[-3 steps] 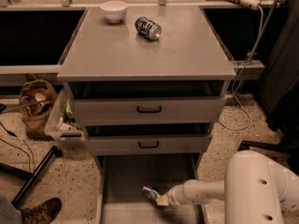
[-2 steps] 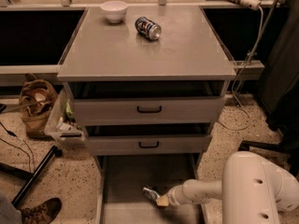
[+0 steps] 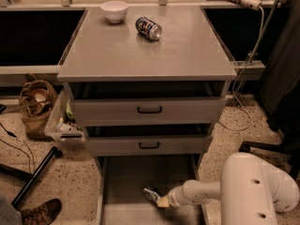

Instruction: Place redbull can into bottom drawer

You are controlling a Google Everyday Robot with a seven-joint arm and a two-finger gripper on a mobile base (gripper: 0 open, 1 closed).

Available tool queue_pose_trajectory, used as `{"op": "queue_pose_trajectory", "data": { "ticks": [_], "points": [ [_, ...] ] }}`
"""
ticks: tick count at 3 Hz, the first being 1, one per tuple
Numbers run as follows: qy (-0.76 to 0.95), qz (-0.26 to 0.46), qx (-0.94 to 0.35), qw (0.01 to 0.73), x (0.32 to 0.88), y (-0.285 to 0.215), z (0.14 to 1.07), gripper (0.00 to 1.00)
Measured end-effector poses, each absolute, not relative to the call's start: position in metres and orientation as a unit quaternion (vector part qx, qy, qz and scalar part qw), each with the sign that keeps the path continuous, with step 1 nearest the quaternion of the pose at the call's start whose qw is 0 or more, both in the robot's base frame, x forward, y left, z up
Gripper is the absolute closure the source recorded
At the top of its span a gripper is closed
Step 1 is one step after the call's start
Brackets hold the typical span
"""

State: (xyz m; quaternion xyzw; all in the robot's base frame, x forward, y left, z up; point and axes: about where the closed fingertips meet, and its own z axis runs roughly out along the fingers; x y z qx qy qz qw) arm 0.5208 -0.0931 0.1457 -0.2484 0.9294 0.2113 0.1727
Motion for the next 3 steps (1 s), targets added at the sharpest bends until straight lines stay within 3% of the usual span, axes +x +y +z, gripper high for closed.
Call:
{"op": "queue_pose_trajectory", "data": {
  "ticks": [3],
  "points": [
    [0.929, 0.211, -0.248, 0.173, 0.5208, -0.0930, 0.1456, 0.10]
  ]
}}
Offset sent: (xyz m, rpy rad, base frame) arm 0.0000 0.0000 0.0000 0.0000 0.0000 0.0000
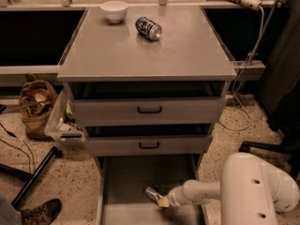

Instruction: Place redbull can into bottom drawer

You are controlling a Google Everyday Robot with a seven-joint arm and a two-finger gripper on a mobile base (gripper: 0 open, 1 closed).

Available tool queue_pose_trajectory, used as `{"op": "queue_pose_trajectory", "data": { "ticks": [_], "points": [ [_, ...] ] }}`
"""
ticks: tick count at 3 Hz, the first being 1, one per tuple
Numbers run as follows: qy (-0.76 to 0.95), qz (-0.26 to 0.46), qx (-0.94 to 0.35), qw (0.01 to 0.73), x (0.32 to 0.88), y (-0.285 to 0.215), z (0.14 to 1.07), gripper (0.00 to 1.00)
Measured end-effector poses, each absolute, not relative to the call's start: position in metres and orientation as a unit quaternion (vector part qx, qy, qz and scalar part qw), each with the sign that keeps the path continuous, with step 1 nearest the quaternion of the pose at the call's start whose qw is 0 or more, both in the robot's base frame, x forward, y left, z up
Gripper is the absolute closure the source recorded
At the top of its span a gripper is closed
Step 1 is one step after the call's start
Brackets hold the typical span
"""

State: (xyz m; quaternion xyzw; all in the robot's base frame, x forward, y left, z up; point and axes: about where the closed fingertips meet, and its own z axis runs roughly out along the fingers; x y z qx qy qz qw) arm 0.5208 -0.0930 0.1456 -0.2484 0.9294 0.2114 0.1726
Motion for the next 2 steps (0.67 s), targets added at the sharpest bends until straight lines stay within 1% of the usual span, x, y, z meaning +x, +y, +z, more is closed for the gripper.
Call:
{"op": "queue_pose_trajectory", "data": {
  "ticks": [1, 2],
  "points": [
    [0.929, 0.211, -0.248, 0.173, 0.5208, -0.0930, 0.1456, 0.00],
    [0.929, 0.211, -0.248, 0.173, 0.5208, -0.0930, 0.1456, 0.00]
  ]
}}
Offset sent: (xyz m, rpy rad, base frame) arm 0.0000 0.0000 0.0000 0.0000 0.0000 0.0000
